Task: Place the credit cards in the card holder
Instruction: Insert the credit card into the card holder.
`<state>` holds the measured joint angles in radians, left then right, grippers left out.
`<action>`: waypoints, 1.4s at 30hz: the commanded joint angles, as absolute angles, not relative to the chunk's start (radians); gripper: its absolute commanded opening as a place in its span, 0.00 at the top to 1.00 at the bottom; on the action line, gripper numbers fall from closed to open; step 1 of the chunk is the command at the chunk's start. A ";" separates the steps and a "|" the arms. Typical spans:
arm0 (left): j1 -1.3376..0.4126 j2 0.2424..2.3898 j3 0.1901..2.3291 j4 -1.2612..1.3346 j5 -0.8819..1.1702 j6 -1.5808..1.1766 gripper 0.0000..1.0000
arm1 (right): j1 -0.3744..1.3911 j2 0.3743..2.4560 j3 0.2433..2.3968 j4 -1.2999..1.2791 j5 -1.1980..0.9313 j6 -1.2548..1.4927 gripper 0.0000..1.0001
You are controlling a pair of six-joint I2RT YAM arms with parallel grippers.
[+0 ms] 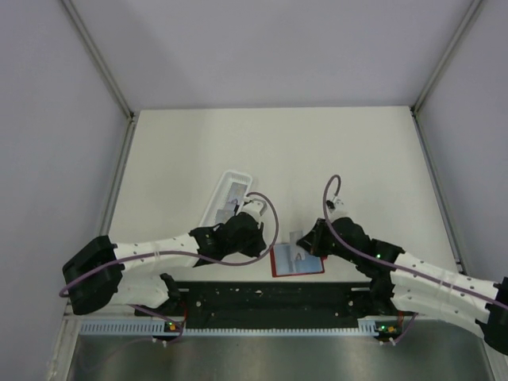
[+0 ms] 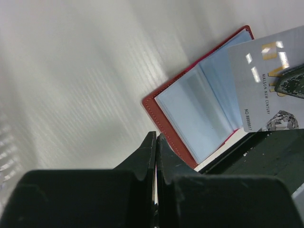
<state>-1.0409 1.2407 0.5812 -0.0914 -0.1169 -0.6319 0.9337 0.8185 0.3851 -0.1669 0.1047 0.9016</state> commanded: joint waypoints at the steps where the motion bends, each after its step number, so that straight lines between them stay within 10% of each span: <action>1: -1.045 1.235 0.589 -0.023 -0.071 -0.607 1.00 | 0.943 0.684 0.272 -0.025 0.149 0.989 1.00; 10: -1.049 1.187 0.502 -0.008 -0.066 -0.652 1.00 | 0.933 0.505 0.278 -0.247 0.285 0.996 1.00; 42: -1.084 1.239 0.440 0.078 -0.040 -0.712 1.00 | 0.745 0.781 0.310 -0.097 -0.227 0.842 1.00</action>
